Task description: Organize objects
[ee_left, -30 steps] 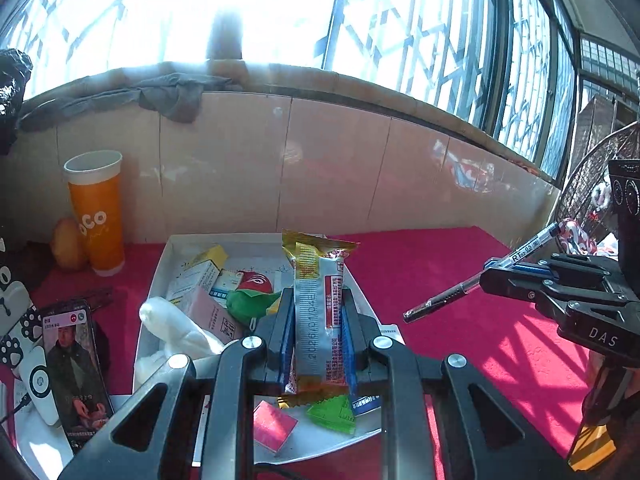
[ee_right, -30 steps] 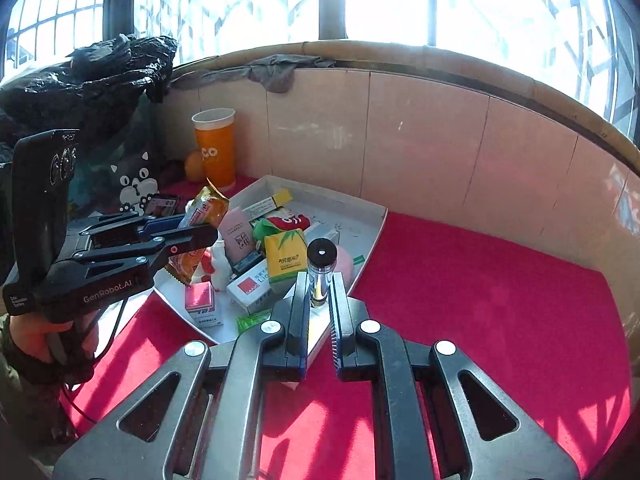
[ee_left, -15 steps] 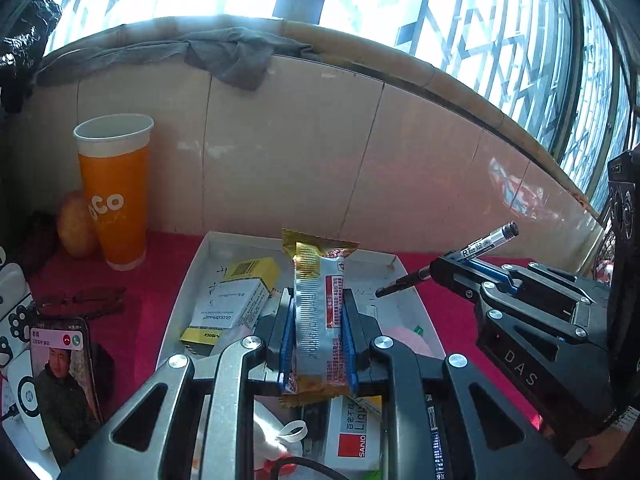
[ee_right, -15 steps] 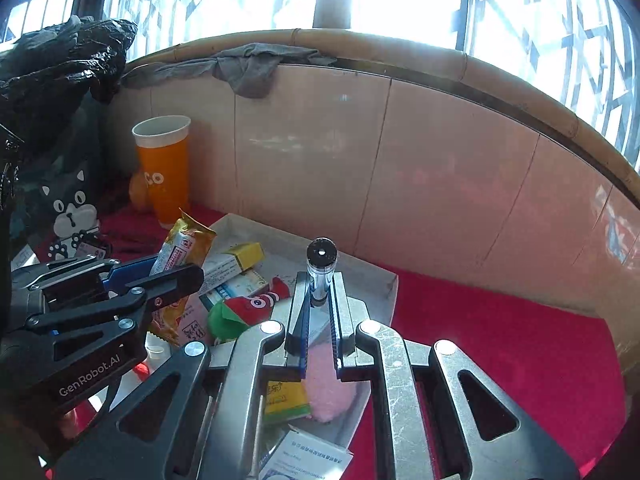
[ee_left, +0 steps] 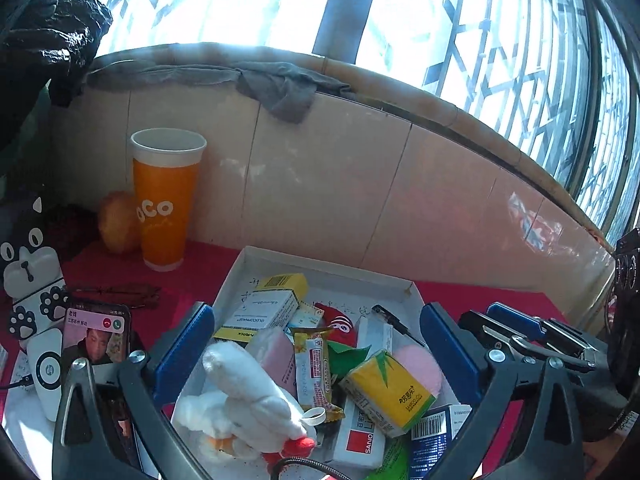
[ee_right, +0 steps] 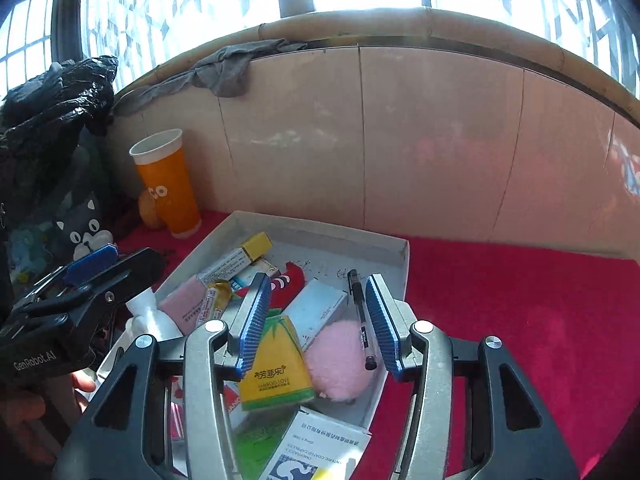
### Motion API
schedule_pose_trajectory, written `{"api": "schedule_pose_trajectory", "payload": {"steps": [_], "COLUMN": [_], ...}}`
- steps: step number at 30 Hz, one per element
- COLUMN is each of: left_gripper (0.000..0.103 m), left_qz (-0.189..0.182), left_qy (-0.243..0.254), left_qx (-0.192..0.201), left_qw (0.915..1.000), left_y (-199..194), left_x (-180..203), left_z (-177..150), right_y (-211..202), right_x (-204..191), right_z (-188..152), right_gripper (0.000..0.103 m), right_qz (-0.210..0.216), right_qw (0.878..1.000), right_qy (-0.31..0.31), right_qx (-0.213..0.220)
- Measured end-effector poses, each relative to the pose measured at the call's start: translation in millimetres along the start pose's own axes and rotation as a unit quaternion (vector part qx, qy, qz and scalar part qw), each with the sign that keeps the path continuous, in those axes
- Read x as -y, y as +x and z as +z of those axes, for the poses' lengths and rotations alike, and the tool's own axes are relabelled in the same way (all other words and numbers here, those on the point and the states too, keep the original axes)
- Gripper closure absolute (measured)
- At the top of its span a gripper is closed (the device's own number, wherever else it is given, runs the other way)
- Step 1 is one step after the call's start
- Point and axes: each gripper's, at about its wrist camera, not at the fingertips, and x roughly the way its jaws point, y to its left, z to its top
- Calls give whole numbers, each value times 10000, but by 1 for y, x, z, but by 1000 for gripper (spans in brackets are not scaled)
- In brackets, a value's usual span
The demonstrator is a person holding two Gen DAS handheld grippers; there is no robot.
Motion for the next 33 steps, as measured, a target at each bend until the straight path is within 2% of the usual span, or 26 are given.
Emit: {"api": "schedule_pose_trajectory", "payload": {"steps": [2, 4, 6, 7, 9, 12, 14, 15, 16, 20, 23, 25, 28, 30, 33], "left_gripper": [0, 0, 0, 0, 0, 0, 0, 0, 0, 0, 0, 0, 0, 0, 0], "left_qz": [30, -25, -122, -141, -9, 275, 255, 230, 281, 863, 1269, 1123, 601, 591, 757], "left_qy": [20, 94, 206, 271, 425, 655, 734, 783, 854, 1298, 1379, 1251, 1175, 1295, 1325], "left_qx": [53, 114, 87, 57, -10, 49, 139, 172, 192, 294, 393, 439, 128, -96, -386], "left_qw": [10000, 9999, 9997, 9995, 9991, 9975, 9969, 9965, 9958, 9873, 9815, 9848, 9912, 9898, 9875], "left_y": [-9, -18, -28, -32, -40, -55, -66, -72, -76, -94, -112, -124, -126, -119, -108], "left_x": [5, 12, 21, 25, 36, 51, 58, 62, 67, 90, 104, 109, 114, 121, 125], "left_z": [-2, -5, -8, -9, -12, -16, -19, -20, -20, -24, -34, -40, -49, -57, -68], "right_y": [-14, -30, -48, -58, -79, -109, -129, -139, -148, -189, -223, -246, -266, -267, -257], "right_x": [3, 5, 7, 8, 11, 21, 30, 35, 39, 59, 71, 74, 68, 61, 51], "right_z": [-4, -8, -13, -16, -20, -28, -34, -37, -40, -52, -60, -69, -84, -98, -119], "right_gripper": [50, 41, 38, 32, 21, 14, 10, 2, 0, 0, 0, 0, 0, 0, 0], "right_qz": [62, 122, 163, 172, 163, 125, 107, 108, 100, -115, -221, -79, 136, 402, 28], "right_qw": [9998, 9994, 9987, 9983, 9974, 9955, 9935, 9919, 9903, 9832, 9749, 9676, 9619, 9651, 9705], "right_qy": [113, 211, 271, 280, 306, 417, 550, 633, 708, 938, 1068, 1146, 1169, 1201, 1269], "right_qx": [117, 245, 398, 474, 636, 842, 996, 1094, 1191, 1562, 1942, 2248, 2469, 2293, 2048]}}
